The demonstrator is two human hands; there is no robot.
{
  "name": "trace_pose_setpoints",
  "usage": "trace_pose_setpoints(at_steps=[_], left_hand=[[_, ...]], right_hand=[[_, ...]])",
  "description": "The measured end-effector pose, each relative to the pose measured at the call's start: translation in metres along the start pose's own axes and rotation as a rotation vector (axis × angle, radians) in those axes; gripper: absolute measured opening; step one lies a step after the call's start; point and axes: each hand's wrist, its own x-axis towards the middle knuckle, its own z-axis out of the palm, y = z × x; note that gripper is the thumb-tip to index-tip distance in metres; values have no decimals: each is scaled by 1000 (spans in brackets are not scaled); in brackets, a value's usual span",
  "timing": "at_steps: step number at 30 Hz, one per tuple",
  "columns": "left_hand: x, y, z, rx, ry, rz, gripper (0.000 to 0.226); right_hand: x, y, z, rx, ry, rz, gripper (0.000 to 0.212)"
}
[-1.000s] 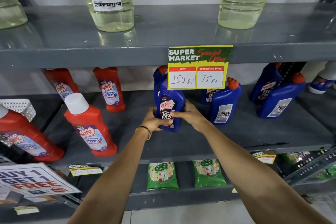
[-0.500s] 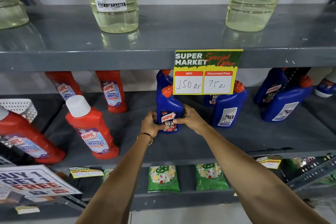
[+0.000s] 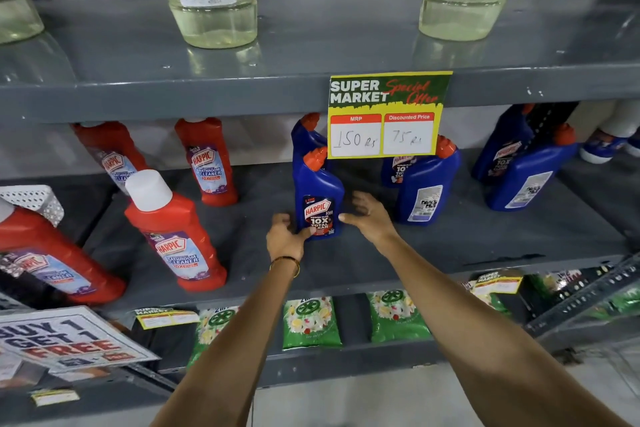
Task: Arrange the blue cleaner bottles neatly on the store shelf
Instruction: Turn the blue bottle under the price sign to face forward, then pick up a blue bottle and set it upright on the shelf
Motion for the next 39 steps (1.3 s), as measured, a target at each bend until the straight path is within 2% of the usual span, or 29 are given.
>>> trace_pose_setpoints(at_steps=[3, 6, 10, 14, 18, 21, 25, 30, 35, 39], left_hand=[[-20, -2, 9, -16, 82, -79, 62], [-41, 1, 27, -66, 99, -122, 60], [-60, 12, 61, -51, 5, -79, 61], [-64, 29, 94, -52, -131, -7, 61], [-56, 47, 124, -48, -198, 46, 62], [-49, 60, 147, -44, -233, 65, 67], [-36, 70, 172, -68, -293, 60, 76], [-30, 72, 186, -113, -346, 65, 65], [-34, 77, 189, -97, -260, 114, 57], [-38, 76, 182, -132, -257, 132, 49]], right_hand=[[-16, 11, -12, 0, 178, 20, 65], [-34, 19, -27, -12, 300, 8, 62], [-53, 28, -58, 24, 455, 8, 54], [-51, 36, -94, 20, 520, 15, 51], [-33, 42, -127, 43, 467, 95, 72], [-14, 43, -148, 18, 352, 104, 75], [9, 42, -170, 43, 184, 21, 57], [21, 46, -184, -19, 20, -56, 45], [29, 48, -189, -86, 2, -90, 33], [27, 51, -193, -75, -12, -112, 31]])
